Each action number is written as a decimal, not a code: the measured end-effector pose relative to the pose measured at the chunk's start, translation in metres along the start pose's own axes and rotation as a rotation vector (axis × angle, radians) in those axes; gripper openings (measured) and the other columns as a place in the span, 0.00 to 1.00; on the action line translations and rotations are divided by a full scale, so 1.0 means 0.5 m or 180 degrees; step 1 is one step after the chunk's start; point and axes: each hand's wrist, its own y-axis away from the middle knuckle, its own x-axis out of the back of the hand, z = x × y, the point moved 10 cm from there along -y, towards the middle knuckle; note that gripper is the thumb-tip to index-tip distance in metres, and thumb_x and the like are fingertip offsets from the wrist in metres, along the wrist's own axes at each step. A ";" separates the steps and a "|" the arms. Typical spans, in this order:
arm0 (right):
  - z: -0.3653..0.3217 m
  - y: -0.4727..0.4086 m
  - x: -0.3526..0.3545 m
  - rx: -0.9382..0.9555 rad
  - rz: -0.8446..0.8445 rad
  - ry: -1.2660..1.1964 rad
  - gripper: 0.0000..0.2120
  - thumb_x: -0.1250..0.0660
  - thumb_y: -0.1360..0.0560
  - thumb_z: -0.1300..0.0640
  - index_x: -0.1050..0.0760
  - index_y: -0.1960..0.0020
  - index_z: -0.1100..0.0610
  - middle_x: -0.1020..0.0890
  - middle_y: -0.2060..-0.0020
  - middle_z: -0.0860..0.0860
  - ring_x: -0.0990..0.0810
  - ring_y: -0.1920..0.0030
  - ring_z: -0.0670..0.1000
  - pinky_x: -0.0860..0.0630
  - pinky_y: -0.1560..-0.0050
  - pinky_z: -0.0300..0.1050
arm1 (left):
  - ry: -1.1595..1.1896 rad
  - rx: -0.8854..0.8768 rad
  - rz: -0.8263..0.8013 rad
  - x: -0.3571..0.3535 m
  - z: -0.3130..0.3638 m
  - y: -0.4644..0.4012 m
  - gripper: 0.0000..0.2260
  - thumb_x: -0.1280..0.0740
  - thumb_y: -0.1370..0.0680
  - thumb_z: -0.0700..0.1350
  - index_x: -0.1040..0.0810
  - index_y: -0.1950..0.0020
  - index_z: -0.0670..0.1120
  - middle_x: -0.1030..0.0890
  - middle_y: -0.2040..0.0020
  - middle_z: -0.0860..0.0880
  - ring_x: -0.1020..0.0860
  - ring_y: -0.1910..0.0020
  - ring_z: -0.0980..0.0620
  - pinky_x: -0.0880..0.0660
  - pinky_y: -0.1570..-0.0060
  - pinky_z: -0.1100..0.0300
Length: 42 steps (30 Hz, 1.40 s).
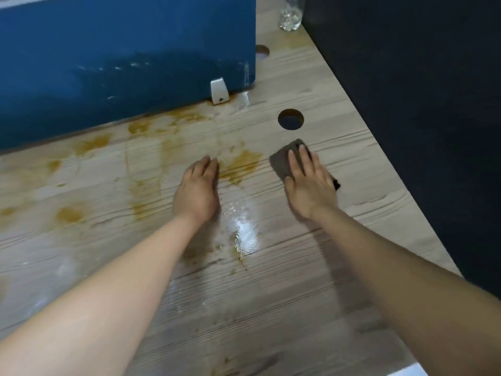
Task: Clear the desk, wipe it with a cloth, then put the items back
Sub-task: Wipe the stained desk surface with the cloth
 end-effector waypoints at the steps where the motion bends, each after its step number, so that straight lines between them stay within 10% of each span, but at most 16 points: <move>1: 0.043 -0.021 0.019 -0.0292 0.0058 -0.0071 0.27 0.58 0.18 0.47 0.64 0.23 0.49 0.66 0.25 0.48 0.66 0.25 0.50 0.61 0.26 0.50 | 0.0026 0.0066 -0.0073 -0.006 -0.005 -0.007 0.23 0.43 0.20 0.40 0.39 0.25 0.46 0.41 0.24 0.46 0.43 0.26 0.46 0.42 0.28 0.55; 5: 0.063 -0.051 0.033 -0.0789 0.0359 -0.0038 0.28 0.57 0.19 0.47 0.64 0.23 0.50 0.65 0.25 0.52 0.65 0.25 0.53 0.61 0.26 0.52 | -0.0001 0.0140 -0.0125 -0.014 -0.012 -0.013 0.22 0.44 0.19 0.42 0.40 0.24 0.48 0.42 0.24 0.48 0.43 0.26 0.47 0.43 0.30 0.58; 14: -0.140 -0.094 -0.012 0.0925 -0.0181 0.0168 0.27 0.57 0.18 0.47 0.66 0.24 0.49 0.68 0.26 0.47 0.68 0.26 0.49 0.65 0.28 0.48 | -0.0114 0.0136 -0.0349 -0.005 -0.008 -0.022 0.23 0.41 0.21 0.42 0.37 0.26 0.48 0.38 0.25 0.47 0.39 0.29 0.44 0.41 0.31 0.58; 19: -0.066 -0.147 0.031 0.0052 0.0096 0.0061 0.27 0.57 0.18 0.49 0.65 0.24 0.52 0.66 0.25 0.51 0.67 0.25 0.53 0.63 0.26 0.51 | -0.0095 0.0129 -0.0405 0.003 -0.009 -0.028 0.21 0.41 0.20 0.44 0.35 0.26 0.50 0.36 0.26 0.49 0.37 0.30 0.46 0.38 0.32 0.58; 25: -0.205 -0.073 -0.032 0.1000 -0.0013 0.0282 0.27 0.57 0.18 0.49 0.65 0.24 0.51 0.66 0.25 0.48 0.67 0.25 0.50 0.65 0.28 0.46 | -0.0467 0.0116 -0.0140 0.054 0.001 -0.060 0.14 0.42 0.21 0.47 0.26 0.36 0.51 0.27 0.36 0.51 0.29 0.39 0.47 0.26 0.49 0.54; 42: -0.161 -0.351 0.090 0.0226 0.0452 0.0090 0.27 0.48 0.19 0.52 0.52 0.23 0.51 0.55 0.23 0.52 0.58 0.24 0.55 0.58 0.26 0.51 | -0.0442 0.0267 -0.0192 0.061 -0.113 -0.144 0.21 0.43 0.20 0.48 0.36 0.26 0.49 0.36 0.27 0.49 0.35 0.32 0.44 0.34 0.35 0.52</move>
